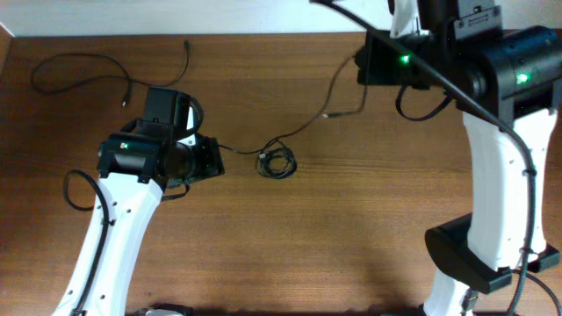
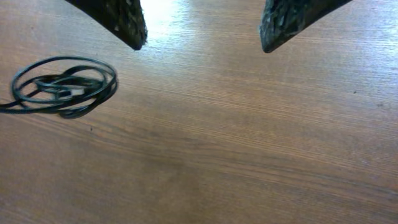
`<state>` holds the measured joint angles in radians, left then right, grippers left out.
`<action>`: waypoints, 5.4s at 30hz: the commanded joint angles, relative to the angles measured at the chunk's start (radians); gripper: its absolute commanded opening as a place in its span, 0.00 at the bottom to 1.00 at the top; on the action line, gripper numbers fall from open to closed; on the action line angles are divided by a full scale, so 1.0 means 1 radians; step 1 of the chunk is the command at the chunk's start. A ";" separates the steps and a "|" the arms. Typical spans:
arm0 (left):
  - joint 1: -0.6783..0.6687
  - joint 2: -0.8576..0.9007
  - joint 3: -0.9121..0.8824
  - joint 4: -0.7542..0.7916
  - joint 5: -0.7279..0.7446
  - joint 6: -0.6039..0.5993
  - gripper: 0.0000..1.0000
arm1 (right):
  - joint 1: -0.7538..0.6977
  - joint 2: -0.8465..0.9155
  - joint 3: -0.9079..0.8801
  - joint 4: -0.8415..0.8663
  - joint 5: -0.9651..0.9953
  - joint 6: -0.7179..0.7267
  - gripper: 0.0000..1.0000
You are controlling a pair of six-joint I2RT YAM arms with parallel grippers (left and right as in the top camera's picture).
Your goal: Untangle cables
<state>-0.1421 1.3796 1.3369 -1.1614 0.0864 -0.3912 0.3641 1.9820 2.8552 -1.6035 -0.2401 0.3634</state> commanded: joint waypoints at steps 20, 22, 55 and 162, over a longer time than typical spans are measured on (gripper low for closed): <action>0.003 0.003 -0.014 -0.011 0.025 -0.008 0.99 | 0.132 -0.190 0.011 0.339 -0.111 0.100 0.04; 0.003 0.003 -0.014 -0.010 0.025 -0.008 0.99 | 0.140 -0.190 0.010 0.388 -0.308 0.069 0.04; 0.003 0.003 -0.014 -0.033 0.026 -0.008 0.99 | 0.047 -0.032 -0.233 -0.086 0.602 -0.093 0.17; -0.098 0.080 -0.014 -0.014 0.181 -0.009 0.99 | -0.073 -0.322 -0.677 1.386 -0.879 0.992 0.04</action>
<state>-0.2363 1.4158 1.3201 -1.1721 0.2855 -0.3973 0.2722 1.6932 2.1681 -0.1932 -1.0645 1.3861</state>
